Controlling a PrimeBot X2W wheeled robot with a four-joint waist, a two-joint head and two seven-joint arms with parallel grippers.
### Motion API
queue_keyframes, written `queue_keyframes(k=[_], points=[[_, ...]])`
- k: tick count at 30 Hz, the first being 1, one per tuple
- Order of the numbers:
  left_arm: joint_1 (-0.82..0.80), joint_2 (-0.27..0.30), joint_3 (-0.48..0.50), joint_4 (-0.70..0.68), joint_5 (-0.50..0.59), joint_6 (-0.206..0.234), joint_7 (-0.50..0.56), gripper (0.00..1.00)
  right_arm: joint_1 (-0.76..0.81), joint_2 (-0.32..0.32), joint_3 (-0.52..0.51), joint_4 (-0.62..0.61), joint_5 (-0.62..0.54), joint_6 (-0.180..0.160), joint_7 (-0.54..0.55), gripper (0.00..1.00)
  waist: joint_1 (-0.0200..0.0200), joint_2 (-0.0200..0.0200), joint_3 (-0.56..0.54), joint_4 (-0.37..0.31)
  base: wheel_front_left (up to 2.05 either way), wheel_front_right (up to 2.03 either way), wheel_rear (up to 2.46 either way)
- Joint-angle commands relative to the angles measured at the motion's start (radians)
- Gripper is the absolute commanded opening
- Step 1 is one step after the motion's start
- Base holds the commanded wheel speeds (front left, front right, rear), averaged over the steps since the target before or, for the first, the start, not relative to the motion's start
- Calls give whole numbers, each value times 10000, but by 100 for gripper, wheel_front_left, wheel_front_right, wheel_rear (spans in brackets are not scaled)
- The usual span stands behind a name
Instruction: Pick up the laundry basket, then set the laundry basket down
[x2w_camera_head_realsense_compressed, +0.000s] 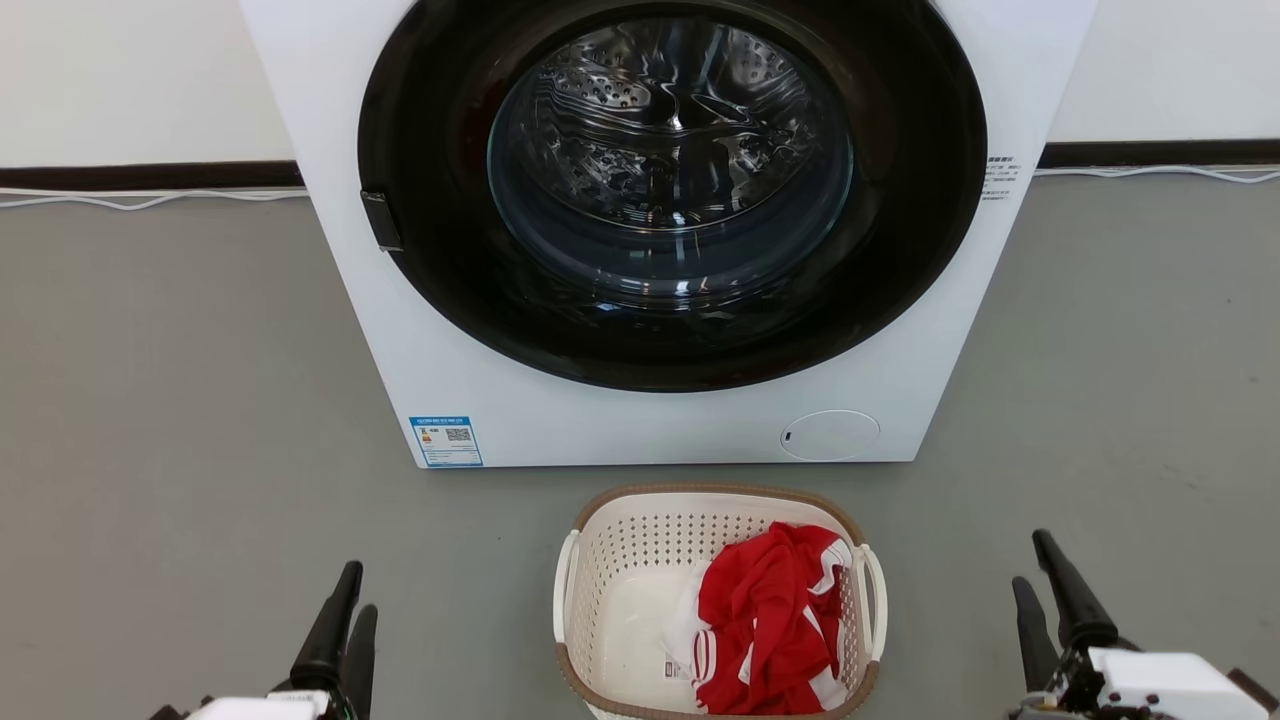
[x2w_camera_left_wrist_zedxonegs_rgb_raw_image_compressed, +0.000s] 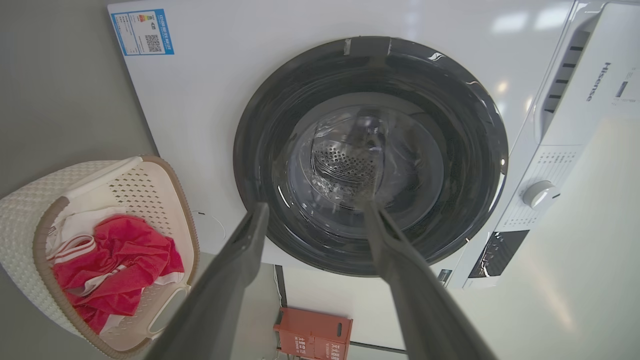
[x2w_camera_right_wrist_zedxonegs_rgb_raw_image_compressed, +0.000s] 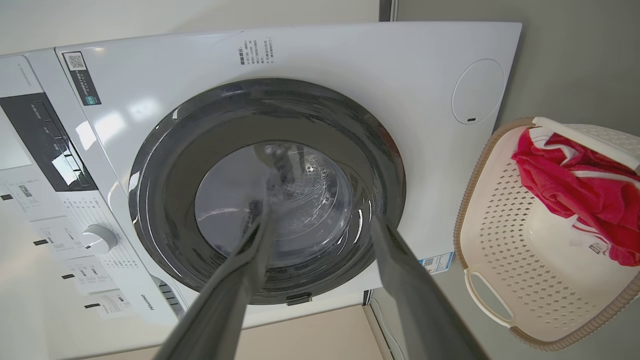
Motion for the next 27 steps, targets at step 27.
queue_keyframes(k=[27], points=[[-13,81,-77,-680,1822,45,-837,100,-156,-78,409,-668,-2630,18,-835,100,0,-1,4,23,0,0,0]])
